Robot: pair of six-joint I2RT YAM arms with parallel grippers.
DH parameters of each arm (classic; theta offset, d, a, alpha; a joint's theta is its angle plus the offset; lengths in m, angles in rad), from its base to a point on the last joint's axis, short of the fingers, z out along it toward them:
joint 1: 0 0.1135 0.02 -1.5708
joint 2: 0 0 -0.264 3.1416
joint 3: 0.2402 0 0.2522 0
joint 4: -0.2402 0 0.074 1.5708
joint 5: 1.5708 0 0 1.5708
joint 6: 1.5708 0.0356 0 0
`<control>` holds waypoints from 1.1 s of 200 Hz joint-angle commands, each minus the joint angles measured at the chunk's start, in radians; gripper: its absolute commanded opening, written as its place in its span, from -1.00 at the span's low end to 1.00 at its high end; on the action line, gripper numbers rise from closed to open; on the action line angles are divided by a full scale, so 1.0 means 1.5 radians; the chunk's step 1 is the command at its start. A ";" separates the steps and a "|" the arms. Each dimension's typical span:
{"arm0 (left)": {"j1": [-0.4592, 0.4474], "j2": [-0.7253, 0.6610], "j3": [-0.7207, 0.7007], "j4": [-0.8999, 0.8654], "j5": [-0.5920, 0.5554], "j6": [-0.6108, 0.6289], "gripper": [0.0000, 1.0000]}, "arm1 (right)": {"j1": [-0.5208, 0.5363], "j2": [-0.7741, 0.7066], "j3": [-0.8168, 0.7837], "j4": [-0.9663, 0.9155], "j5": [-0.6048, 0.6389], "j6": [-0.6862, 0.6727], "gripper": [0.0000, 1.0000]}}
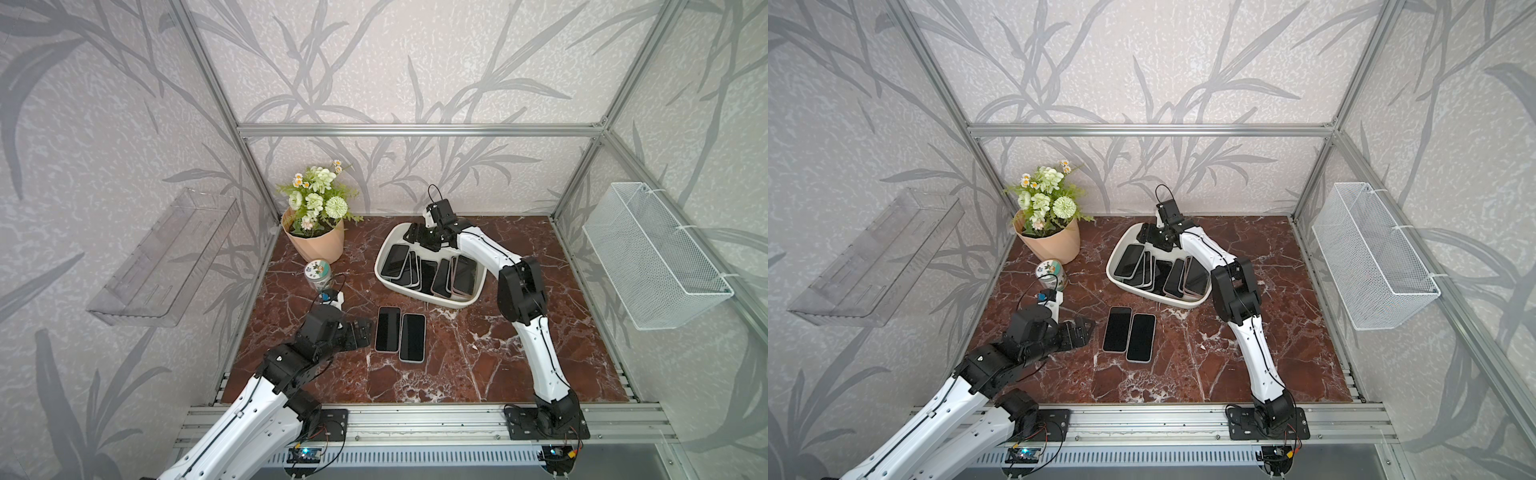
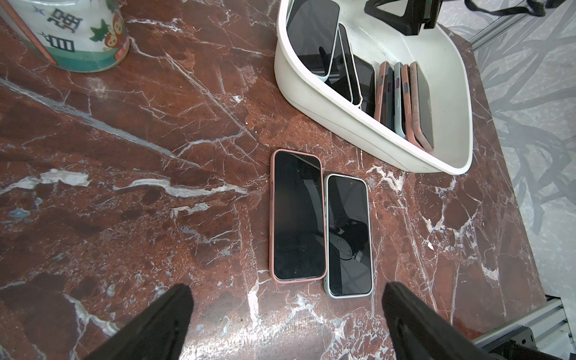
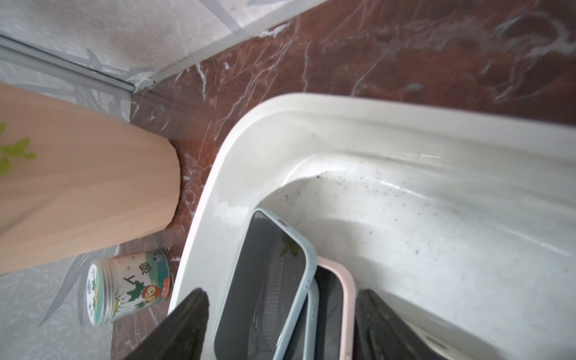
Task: Take the phone out of the storage box
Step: Pick up the phone from the storage box.
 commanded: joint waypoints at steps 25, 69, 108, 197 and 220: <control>0.005 0.050 0.029 0.028 0.016 0.014 1.00 | 0.009 0.109 0.157 -0.090 -0.044 -0.028 0.51; 0.008 0.049 0.021 0.035 0.016 0.012 1.00 | 0.010 0.144 0.188 -0.107 -0.051 -0.015 0.44; 0.009 0.052 0.025 0.035 0.020 0.015 1.00 | 0.011 0.147 0.175 -0.100 -0.055 -0.011 0.43; 0.011 0.026 0.006 0.029 0.018 0.004 1.00 | 0.012 0.113 0.076 0.053 -0.185 0.057 0.34; 0.012 0.018 0.002 0.025 0.020 -0.001 1.00 | 0.013 0.073 0.006 0.118 -0.190 0.064 0.33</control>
